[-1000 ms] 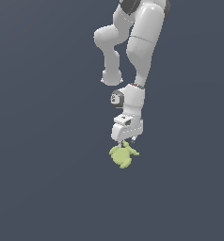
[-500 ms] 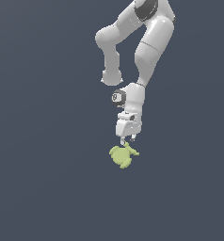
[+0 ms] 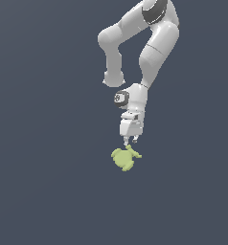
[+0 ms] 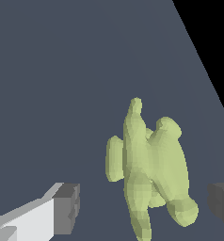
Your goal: Pick up the object and move it to a goal position.
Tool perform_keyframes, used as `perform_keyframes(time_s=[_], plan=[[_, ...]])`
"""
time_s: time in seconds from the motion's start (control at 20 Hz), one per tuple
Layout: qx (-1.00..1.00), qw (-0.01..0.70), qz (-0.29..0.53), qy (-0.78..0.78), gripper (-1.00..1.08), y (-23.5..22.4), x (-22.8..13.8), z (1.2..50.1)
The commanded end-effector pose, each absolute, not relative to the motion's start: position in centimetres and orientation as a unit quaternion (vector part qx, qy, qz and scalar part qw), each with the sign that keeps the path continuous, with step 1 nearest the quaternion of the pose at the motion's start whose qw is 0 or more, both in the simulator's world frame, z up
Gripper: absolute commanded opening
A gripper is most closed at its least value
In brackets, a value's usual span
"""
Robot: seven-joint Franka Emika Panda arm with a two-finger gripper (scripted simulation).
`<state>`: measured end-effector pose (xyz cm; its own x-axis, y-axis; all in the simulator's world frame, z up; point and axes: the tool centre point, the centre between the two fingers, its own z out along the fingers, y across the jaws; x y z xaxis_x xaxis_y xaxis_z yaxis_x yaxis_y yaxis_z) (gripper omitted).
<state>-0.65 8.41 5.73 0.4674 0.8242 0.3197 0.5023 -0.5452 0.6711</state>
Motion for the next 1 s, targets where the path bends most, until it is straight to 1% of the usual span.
perform_keyframes(time_s=[0.0, 0.8, 0.85, 0.95], plan=[[0.819, 0.252, 0.320, 0.405, 1.08, 8.4, -0.7, 5.7], [0.818, 0.253, 0.321, 0.406, 1.08, 7.9, 1.5, 3.8], [0.818, 0.253, 0.321, 0.406, -1.00, 7.9, 1.5, 3.8], [0.818, 0.253, 0.321, 0.406, -1.00, 7.9, 1.5, 3.8]])
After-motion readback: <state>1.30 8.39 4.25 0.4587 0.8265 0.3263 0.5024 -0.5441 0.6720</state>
